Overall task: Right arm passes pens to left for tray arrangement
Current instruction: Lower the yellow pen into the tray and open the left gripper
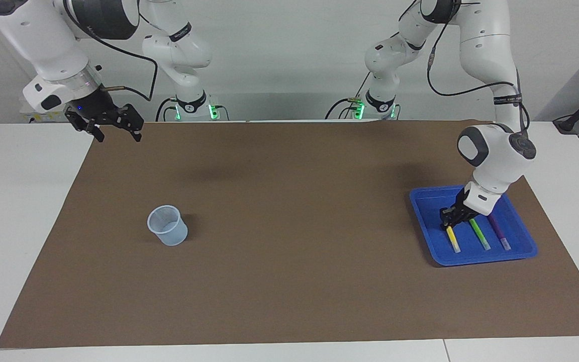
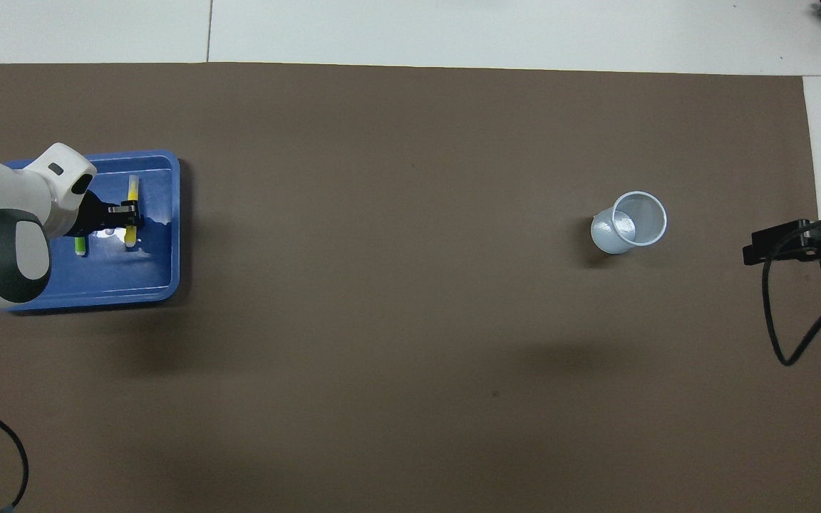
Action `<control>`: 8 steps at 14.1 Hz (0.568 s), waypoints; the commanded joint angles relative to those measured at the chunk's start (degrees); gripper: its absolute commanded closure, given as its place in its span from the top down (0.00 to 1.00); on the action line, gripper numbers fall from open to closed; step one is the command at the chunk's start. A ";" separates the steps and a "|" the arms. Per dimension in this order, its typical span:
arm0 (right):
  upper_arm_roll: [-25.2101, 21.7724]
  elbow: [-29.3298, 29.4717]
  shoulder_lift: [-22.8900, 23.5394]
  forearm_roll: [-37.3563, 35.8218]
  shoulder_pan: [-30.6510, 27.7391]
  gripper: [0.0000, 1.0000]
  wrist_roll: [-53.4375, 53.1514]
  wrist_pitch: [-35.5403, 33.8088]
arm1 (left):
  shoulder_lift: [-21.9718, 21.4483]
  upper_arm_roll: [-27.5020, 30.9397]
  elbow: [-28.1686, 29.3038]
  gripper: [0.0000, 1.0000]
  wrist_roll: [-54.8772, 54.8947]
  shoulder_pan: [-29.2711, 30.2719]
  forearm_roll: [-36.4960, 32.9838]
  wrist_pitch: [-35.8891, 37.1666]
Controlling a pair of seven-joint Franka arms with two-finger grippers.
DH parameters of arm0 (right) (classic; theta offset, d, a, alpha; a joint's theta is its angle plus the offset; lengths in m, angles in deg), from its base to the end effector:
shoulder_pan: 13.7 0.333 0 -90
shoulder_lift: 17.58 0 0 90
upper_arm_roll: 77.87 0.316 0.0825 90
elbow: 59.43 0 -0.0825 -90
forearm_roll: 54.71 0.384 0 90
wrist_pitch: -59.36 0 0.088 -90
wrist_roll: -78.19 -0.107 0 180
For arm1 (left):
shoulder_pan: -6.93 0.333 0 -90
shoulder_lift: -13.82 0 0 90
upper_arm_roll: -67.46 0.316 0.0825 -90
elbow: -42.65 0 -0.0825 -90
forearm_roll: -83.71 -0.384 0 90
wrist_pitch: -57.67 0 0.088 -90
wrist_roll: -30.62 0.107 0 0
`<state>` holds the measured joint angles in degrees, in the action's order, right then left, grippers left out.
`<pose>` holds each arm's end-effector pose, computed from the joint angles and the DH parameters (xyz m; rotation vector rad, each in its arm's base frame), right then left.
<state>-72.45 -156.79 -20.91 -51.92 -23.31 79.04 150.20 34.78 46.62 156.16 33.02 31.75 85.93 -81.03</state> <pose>0.5339 -0.0326 0.5968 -3.0935 0.0939 0.0835 0.6162 0.0525 0.3021 2.9871 0.1252 0.1560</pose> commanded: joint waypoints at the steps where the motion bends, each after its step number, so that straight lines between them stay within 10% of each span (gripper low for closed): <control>1: 0.38 -1.34 -1.24 -0.85 -0.67 1.00 1.17 0.74 | -1.97 -0.17 2.68 0.57 -0.37 0.49 -1.17 -0.87; 8: 0.38 -1.34 -1.24 -0.85 -0.67 1.00 1.17 0.75 | -5.04 0.45 -0.74 1.00 -0.64 0.76 -1.08 6.24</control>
<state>-72.45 -156.79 -20.91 -51.92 -23.31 79.04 150.20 32.99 46.98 155.14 32.99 32.09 85.93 -77.91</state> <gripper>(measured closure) 0.000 0.040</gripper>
